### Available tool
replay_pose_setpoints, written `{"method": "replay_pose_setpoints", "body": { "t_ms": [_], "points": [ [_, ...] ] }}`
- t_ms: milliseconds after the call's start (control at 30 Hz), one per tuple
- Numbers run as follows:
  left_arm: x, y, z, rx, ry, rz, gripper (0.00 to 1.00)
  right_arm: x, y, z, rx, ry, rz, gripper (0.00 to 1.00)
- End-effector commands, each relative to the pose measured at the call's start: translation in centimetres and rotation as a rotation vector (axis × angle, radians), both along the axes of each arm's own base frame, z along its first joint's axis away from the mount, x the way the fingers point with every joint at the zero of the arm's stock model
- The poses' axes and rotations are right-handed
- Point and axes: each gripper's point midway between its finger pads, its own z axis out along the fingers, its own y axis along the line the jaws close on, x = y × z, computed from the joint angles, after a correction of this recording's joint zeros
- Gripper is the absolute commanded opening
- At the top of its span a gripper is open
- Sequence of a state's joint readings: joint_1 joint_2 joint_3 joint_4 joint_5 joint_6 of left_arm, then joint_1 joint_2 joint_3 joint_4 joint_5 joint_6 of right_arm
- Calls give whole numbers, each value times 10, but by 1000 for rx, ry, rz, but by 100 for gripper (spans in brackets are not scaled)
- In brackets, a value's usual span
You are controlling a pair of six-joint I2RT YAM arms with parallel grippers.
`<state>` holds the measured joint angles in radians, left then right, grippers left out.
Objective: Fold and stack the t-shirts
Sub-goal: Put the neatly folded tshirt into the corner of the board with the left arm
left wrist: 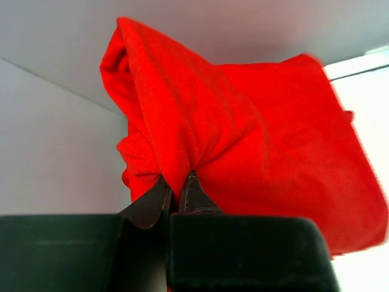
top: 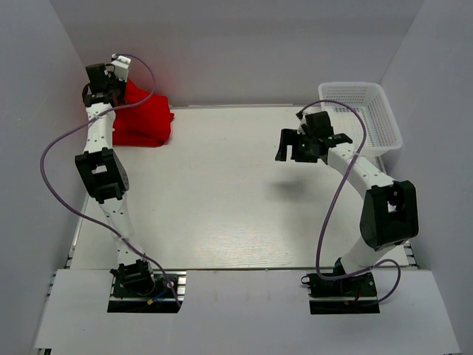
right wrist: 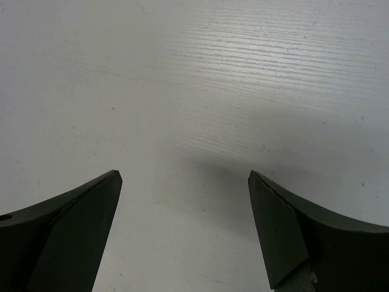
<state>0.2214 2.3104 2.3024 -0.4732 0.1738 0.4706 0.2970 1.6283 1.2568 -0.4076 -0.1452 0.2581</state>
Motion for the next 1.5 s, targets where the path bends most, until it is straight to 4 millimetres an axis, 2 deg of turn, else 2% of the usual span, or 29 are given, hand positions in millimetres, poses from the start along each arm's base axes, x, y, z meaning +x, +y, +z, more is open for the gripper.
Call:
{"method": "replay_pose_setpoints", "body": {
  "t_ms": [0,33,67,100,167,200,267,333,433,467,533,600,633,667,700,733,767,800,833,900,967,1000,1033,1133,1200,1233,1267,1433,1467],
  "points": [
    [4,24,6,26,-47,39,0,7,6,14,17,-11,1,91],
    [4,26,6,30,-46,48,0,9,5,15,16,-13,-6,91],
    [4,36,0,34,-43,70,0,9,6,13,16,-6,-4,91],
    [6,39,3,41,-57,78,0,9,6,12,15,-4,-6,91],
    [7,47,-16,39,-28,97,0,11,8,14,17,1,-7,91],
    [8,49,-13,45,-37,107,0,10,8,13,14,7,-6,91],
    [9,58,-27,38,-23,130,0,11,7,12,7,19,-14,91],
    [7,69,-25,53,-30,167,0,10,7,11,-2,24,-16,91],
    [5,80,-34,54,-18,206,0,12,10,13,0,25,-20,91],
    [4,82,-40,48,-9,223,0,12,9,5,-12,48,-23,91],
    [1,92,-43,50,-7,261,2,12,10,11,-5,40,-22,91],
    [0,93,-43,34,-10,279,12,12,13,12,-1,44,-21,91],
    [-3,100,-43,37,-9,297,27,12,13,10,-7,47,-22,91],
    [-4,104,-43,38,-9,325,30,12,13,12,-7,48,-19,91],
    [-5,106,-43,32,-10,341,37,12,15,12,-7,50,-16,91],
    [-8,106,-38,19,-15,359,77,12,16,13,-8,49,-16,91],
    [-9,108,-38,15,-16,377,91,12,16,14,-8,48,-16,91],
    [-12,111,-31,19,-27,405,100,12,17,16,-7,44,-14,91],
    [-14,110,-34,9,-12,409,100,12,19,17,-6,43,-10,91],
    [-15,104,-17,-20,-39,394,100,13,20,21,-4,33,-6,91],
    [-19,102,-17,-35,-32,400,100,11,22,23,-7,28,0,91],
    [-16,92,-23,-56,-21,372,100,11,21,24,-6,25,-1,91],
    [-17,85,-13,-78,-37,344,100,9,23,23,-9,29,6,91],
    [-7,57,-5,-163,-61,236,100,8,22,21,-10,31,8,91],
    [-4,40,-5,-218,-61,159,100,7,24,21,-7,32,15,91],
    [-4,40,-5,-227,-62,162,100,7,25,21,-6,28,15,91],
    [-4,28,-7,-241,-51,126,100,6,26,22,-4,24,25,91],
    [-7,21,4,-273,-98,112,100,1,25,20,0,9,29,91],
    [-7,19,2,-276,-98,104,100,-2,23,14,-5,21,27,91]
  ]
}}
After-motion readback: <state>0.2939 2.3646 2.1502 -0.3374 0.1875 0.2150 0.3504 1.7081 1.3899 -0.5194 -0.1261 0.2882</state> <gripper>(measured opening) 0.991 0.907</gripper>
